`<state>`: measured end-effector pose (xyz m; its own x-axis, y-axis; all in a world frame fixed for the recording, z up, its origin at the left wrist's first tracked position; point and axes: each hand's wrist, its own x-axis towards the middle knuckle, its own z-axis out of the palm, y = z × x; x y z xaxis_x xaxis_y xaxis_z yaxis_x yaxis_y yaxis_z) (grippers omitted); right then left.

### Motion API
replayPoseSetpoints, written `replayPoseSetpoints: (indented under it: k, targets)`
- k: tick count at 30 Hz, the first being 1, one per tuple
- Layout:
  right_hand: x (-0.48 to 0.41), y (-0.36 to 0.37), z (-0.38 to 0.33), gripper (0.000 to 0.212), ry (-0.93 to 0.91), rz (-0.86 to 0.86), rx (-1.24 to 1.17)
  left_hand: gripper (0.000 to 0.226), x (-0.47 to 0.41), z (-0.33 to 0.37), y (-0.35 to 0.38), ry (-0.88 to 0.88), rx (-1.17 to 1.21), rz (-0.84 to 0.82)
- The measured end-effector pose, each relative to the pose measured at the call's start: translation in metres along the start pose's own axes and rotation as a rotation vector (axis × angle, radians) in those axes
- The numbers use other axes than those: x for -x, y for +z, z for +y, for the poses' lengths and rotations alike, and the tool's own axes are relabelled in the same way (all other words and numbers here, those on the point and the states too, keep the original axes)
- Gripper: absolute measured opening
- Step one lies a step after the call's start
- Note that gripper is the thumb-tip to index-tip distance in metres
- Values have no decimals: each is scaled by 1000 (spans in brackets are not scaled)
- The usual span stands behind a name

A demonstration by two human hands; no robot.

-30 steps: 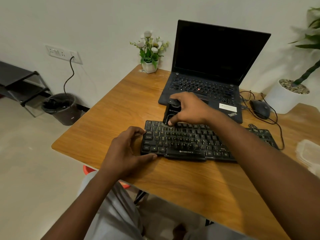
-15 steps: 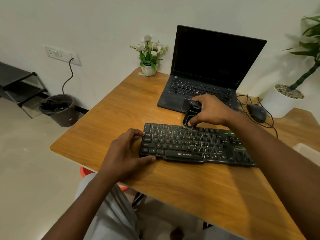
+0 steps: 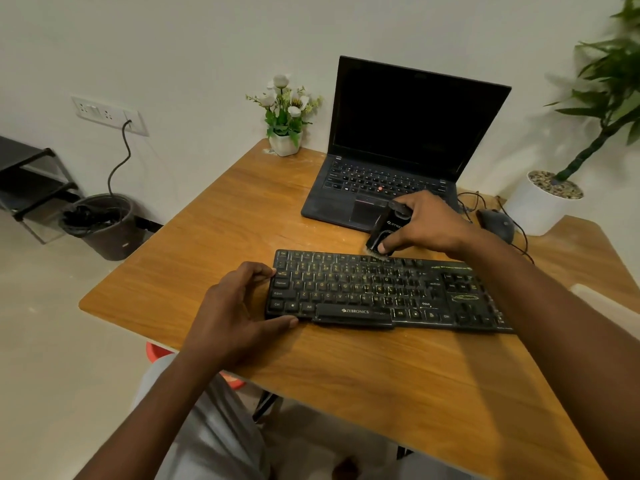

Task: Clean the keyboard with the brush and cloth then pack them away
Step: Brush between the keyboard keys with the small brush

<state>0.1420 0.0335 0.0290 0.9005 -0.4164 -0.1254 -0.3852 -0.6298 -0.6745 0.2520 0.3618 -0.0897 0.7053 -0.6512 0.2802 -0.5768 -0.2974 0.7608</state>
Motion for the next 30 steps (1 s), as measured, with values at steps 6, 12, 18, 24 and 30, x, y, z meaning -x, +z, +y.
replayPoseSetpoints:
  k: [6, 12, 18, 24, 30]
  targets:
    - [13, -13, 14, 37, 58, 54, 78, 78, 0, 3, 0, -8, 7, -4]
    - [20, -9, 17, 50, 122, 74, -269, 80, 0, 5, 0, -20, 4, -5]
    - [28, -9, 26, 57, 288, 19, -755, 81, 0, 5, -1, -25, 8, -17]
    - [38, -9, 38, 61, 297, 54, -751, 81, 0, 5, 0, -35, 2, -13]
    - [34, -11, 42, 58, 167, 181, -347, 80, 0, 5, 0, -46, 0, -14]
